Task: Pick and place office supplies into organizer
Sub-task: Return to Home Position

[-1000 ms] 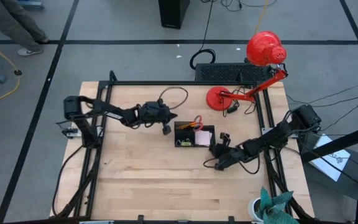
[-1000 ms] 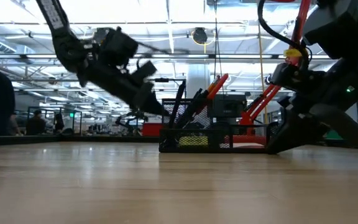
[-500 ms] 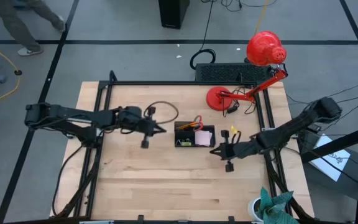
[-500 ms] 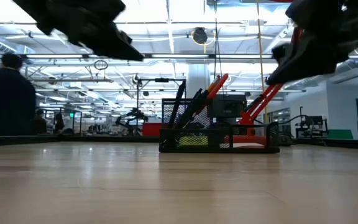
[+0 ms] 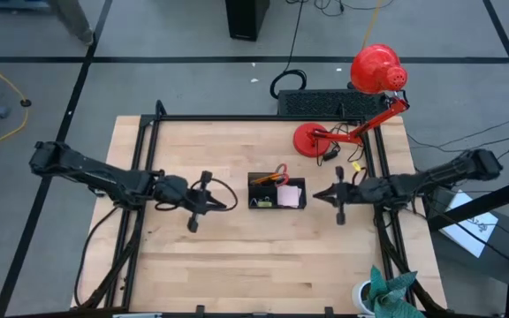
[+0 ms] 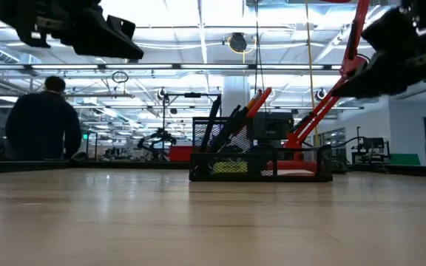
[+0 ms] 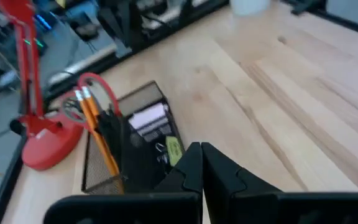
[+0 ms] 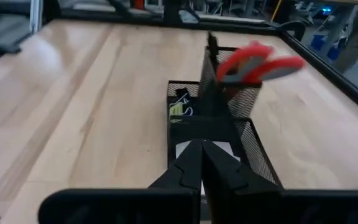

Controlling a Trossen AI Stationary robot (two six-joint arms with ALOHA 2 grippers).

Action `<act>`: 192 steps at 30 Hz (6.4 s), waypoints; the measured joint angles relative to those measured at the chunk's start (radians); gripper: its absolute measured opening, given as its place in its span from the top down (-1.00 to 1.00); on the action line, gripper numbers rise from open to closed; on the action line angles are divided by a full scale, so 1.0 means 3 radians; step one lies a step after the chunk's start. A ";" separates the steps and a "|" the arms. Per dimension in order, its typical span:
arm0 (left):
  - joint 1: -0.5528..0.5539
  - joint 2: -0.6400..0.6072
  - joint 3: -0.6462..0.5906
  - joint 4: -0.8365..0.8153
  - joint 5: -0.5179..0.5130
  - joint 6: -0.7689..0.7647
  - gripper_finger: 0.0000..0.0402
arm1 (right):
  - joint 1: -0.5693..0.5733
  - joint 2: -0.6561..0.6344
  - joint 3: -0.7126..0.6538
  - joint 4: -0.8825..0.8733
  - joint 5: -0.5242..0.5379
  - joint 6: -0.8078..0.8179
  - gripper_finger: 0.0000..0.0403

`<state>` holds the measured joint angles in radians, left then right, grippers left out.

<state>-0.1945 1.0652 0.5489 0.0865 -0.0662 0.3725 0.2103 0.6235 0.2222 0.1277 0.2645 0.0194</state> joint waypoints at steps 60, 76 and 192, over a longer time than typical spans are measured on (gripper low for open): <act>-0.0674 -0.2134 -0.1797 0.0947 -0.1682 -0.0811 1.00 | -0.1290 -0.1685 -0.0694 0.0133 -0.1839 0.0222 1.00; 0.0015 -0.2135 -0.1792 0.1220 -0.0203 -0.0287 1.00 | -0.1282 -0.1686 -0.0694 0.0123 -0.1864 0.0133 1.00; 0.0581 -0.2133 -0.1794 0.0745 0.0176 -0.0910 0.77 | -0.1285 -0.1681 -0.0693 0.0009 -0.1936 0.0071 1.00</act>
<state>-0.0201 0.4254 0.0109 0.3099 -0.0135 0.0994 -0.1751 0.1192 0.0141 0.1303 -0.3164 0.0406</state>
